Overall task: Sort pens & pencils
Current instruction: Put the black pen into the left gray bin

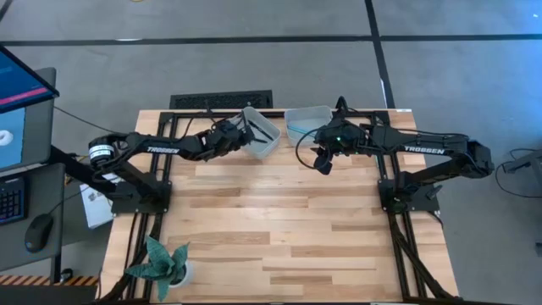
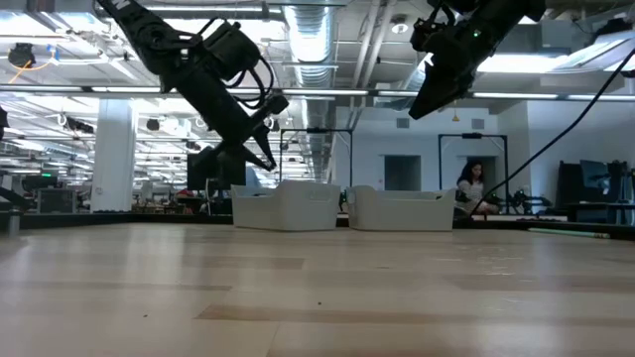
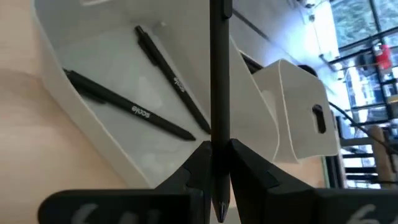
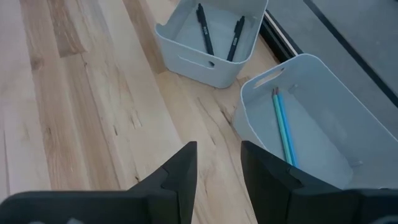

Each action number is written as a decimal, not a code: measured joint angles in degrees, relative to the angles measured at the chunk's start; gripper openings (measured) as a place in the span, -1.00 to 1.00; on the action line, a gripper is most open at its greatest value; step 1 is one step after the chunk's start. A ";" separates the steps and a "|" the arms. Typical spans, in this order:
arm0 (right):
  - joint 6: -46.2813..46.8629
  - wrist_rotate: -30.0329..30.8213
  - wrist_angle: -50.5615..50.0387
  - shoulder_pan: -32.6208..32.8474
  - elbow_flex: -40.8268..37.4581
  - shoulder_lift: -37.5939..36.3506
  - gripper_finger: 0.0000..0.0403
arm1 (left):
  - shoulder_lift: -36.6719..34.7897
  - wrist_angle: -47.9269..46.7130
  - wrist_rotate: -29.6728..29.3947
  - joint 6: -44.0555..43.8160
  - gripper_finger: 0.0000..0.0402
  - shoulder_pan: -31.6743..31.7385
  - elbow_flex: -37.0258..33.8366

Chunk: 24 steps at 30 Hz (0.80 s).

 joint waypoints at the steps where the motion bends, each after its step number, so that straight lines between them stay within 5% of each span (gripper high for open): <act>1: -0.03 0.01 0.00 0.00 0.00 0.00 -0.28 | 0.74 -0.60 -0.17 0.30 -0.84 0.02 0.98; 13: 0.07 0.02 -3.06 0.01 0.00 0.00 -0.28 | 14.29 -2.06 3.42 0.47 -0.84 0.28 9.98; 24: 0.05 0.04 -4.15 0.00 0.00 0.00 -0.28 | 14.90 -3.86 7.39 -3.75 -0.83 1.96 9.92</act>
